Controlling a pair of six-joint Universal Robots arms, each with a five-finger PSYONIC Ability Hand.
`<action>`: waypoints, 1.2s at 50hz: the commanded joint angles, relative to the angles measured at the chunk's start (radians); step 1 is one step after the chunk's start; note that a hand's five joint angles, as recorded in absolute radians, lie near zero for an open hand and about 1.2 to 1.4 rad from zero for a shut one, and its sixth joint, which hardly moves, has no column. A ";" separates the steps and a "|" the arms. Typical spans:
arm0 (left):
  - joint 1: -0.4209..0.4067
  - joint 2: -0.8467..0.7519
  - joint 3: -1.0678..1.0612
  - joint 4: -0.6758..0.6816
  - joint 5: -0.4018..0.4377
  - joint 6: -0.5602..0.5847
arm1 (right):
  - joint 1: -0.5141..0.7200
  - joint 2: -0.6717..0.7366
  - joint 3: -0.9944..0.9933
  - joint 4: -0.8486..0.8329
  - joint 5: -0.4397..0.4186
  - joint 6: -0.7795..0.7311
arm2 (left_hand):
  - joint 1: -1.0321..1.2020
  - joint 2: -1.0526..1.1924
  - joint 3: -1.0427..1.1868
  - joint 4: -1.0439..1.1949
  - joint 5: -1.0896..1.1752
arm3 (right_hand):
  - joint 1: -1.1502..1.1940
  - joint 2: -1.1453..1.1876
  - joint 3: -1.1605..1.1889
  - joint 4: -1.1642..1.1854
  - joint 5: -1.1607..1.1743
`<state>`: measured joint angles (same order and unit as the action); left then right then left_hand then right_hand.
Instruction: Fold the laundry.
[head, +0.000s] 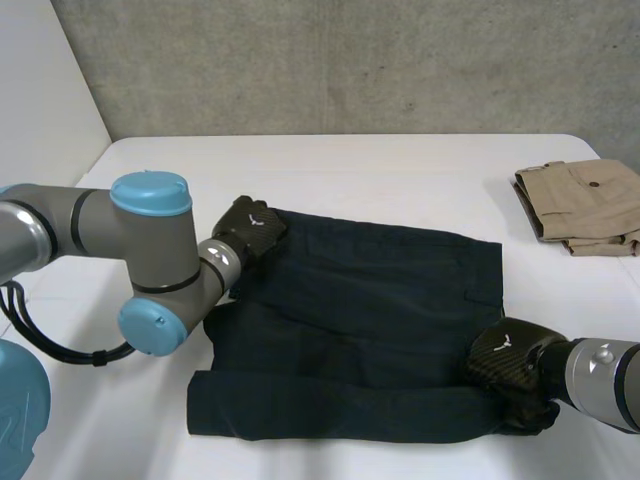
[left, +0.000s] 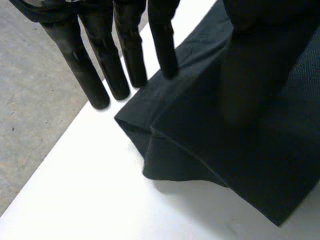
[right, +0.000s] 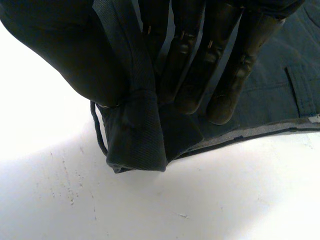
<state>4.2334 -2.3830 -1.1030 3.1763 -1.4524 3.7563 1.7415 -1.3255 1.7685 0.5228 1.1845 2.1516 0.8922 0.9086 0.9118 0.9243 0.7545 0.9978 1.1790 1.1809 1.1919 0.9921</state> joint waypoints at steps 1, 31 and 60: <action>-0.018 0.016 -0.029 -0.007 -0.029 0.023 | 0.010 -0.001 -0.009 -0.024 0.000 0.028 | -0.479 -0.495 -0.499 -0.511 -0.516 | 0.398 0.217 0.215 0.204 0.230; -0.030 0.677 -0.787 -0.297 -0.013 -0.171 | 0.013 -0.018 -0.012 -0.033 0.000 0.060 | -0.347 -0.363 -0.367 -0.379 -0.384 | 0.398 0.217 0.215 0.204 0.230; -0.070 0.993 -0.776 -0.346 -0.022 -0.102 | 0.000 -0.276 0.002 0.167 -0.002 0.011 | 0.504 0.488 0.484 0.472 0.467 | 0.398 0.217 0.215 0.204 0.230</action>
<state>4.1632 -1.5356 -1.8873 2.9905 -1.4776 3.6067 1.7447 -1.5088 1.7656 0.5730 1.1875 2.1999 1.1559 1.1954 1.1883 1.1979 0.9772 1.0001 1.1790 1.1809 1.1920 0.9919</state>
